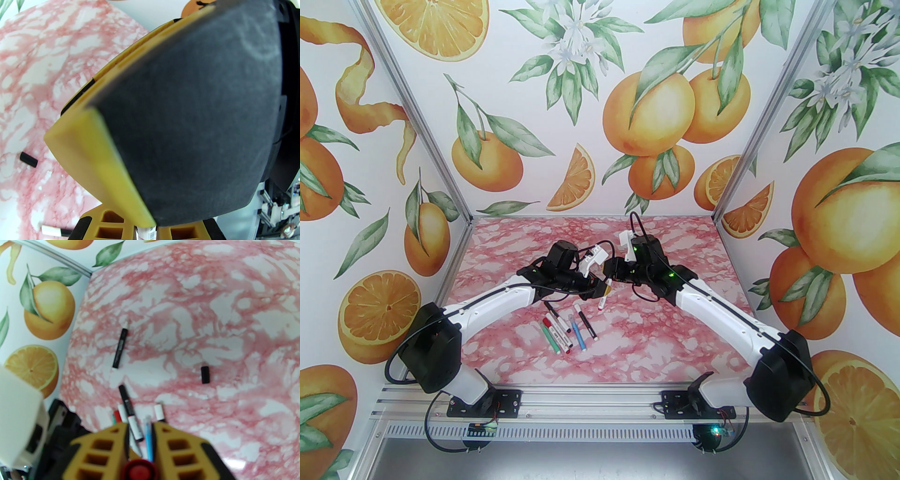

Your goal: Open the pen caps

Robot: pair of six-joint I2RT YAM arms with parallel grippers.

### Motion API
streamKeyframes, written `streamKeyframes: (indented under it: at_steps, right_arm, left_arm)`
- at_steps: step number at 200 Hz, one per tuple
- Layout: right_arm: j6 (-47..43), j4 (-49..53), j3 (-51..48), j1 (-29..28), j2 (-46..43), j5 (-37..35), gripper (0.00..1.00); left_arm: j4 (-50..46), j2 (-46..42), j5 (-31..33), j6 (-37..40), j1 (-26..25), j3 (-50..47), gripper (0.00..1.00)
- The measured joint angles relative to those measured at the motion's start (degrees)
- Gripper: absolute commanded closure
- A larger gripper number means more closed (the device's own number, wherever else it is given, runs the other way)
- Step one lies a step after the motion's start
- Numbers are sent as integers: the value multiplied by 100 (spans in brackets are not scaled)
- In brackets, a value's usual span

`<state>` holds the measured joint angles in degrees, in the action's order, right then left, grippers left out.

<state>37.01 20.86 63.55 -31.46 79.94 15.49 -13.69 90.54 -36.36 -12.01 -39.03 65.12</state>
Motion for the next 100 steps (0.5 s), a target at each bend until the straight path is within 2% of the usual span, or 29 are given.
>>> streamKeyframes:
  at_steps: [18, 43, 70, 100]
  right_arm:
    - [-2, -2, 0, 0, 0, 0, 75]
    - [0, 2, 0, 0, 0, 0, 83]
    - [-24, 2, 0, 0, 0, -2, 87]
    - [2, -9, 0, 0, 0, 0, 88]
  left_arm:
    - [7, 0, 0, -2, 0, 2, 87]
    - [20, 0, -4, -4, 0, 2, 87]
    - [22, 0, 0, -9, 0, 2, 87]
    - [50, 0, -2, -92, 0, -2, 74]
